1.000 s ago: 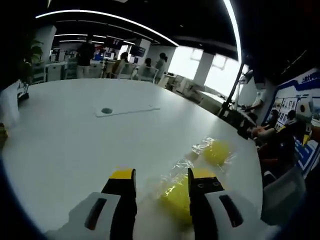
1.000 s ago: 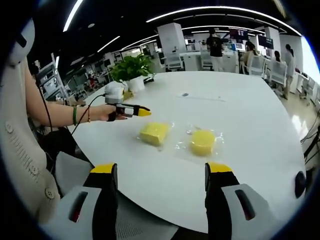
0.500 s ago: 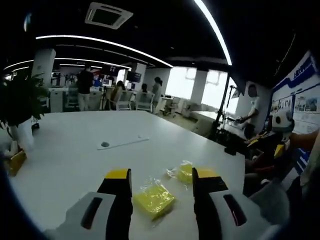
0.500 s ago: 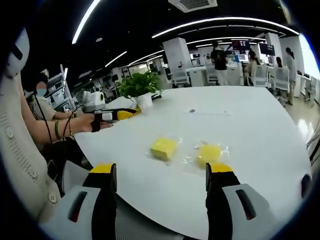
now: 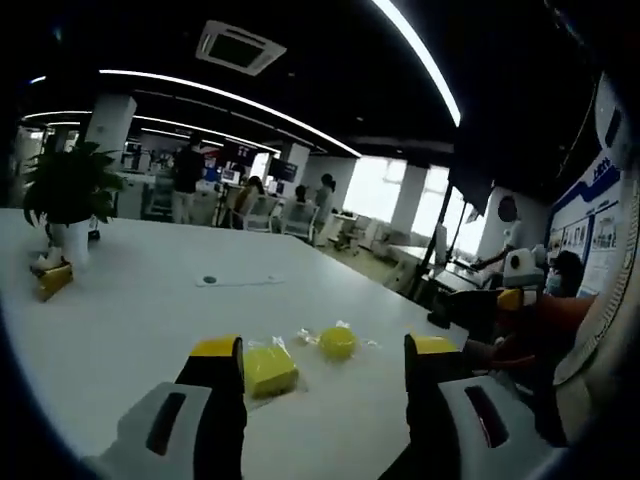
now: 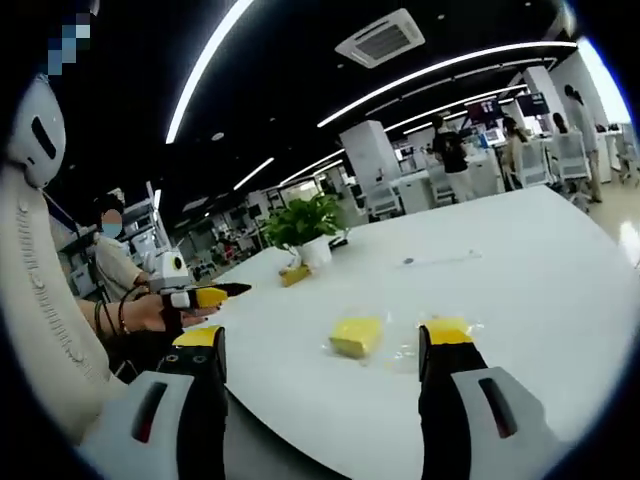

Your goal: Compare the silicone blocks by pressing each to a similar depth, holding the contact briefly, and releasing to observe deformation and rebound differences across the visible hardness samples.

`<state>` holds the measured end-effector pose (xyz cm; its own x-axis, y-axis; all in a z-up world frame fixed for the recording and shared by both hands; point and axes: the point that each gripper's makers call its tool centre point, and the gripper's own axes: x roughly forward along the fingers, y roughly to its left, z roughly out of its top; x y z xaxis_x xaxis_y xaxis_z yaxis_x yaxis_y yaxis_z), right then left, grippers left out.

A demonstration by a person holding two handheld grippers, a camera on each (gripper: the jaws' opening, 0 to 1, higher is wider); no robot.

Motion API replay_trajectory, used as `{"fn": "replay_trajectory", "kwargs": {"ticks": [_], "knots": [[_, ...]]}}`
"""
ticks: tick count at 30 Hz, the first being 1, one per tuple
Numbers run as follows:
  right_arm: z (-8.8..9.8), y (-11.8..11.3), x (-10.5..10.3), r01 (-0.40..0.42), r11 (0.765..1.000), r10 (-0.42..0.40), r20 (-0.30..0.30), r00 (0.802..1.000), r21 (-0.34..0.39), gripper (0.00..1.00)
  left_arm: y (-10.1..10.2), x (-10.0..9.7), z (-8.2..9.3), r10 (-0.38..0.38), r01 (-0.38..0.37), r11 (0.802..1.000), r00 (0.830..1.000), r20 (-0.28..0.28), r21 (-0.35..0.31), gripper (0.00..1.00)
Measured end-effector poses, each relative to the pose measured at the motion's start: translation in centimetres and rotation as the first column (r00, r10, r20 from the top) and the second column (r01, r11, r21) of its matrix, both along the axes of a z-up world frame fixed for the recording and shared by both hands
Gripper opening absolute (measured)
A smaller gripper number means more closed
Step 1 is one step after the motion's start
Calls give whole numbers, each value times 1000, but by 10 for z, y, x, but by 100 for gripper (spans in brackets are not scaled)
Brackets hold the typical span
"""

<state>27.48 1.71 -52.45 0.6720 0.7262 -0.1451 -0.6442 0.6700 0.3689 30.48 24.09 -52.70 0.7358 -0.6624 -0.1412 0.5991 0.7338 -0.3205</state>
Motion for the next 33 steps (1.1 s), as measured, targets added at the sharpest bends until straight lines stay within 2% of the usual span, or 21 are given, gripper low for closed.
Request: {"fn": "replay_trajectory", "kwargs": {"ticks": [3,9,17,20,27,29,30,33], "knots": [[-6,0,-3,-6,1000,6,-15,1000,12,78,-4,-13,0,5,-6,999,1000,-12,-37,68],[-15,1,-12,-24,1000,25,-38,999,20,77,-7,-26,-13,14,-13,1000,999,-52,14,70],[-24,-2,-16,-25,1000,26,-52,998,18,76,-8,-26,-11,28,-26,999,996,-86,19,80],[-25,-5,-16,-23,999,24,-51,998,23,76,-8,-25,-8,31,-30,999,996,-86,17,81],[-28,-10,-20,-26,999,27,-55,998,21,76,-14,-19,-2,32,-31,999,990,-137,9,82],[-28,-12,-21,-31,999,32,-53,998,23,75,-18,-15,4,39,-44,999,988,-149,-27,86],[-27,-14,-22,-34,999,35,-52,998,23,75,-24,-15,8,28,-42,996,983,-180,-76,87],[-27,-18,-22,-34,999,35,-49,998,29,75,-33,-9,17,12,-46,988,975,-222,-151,83]]}}
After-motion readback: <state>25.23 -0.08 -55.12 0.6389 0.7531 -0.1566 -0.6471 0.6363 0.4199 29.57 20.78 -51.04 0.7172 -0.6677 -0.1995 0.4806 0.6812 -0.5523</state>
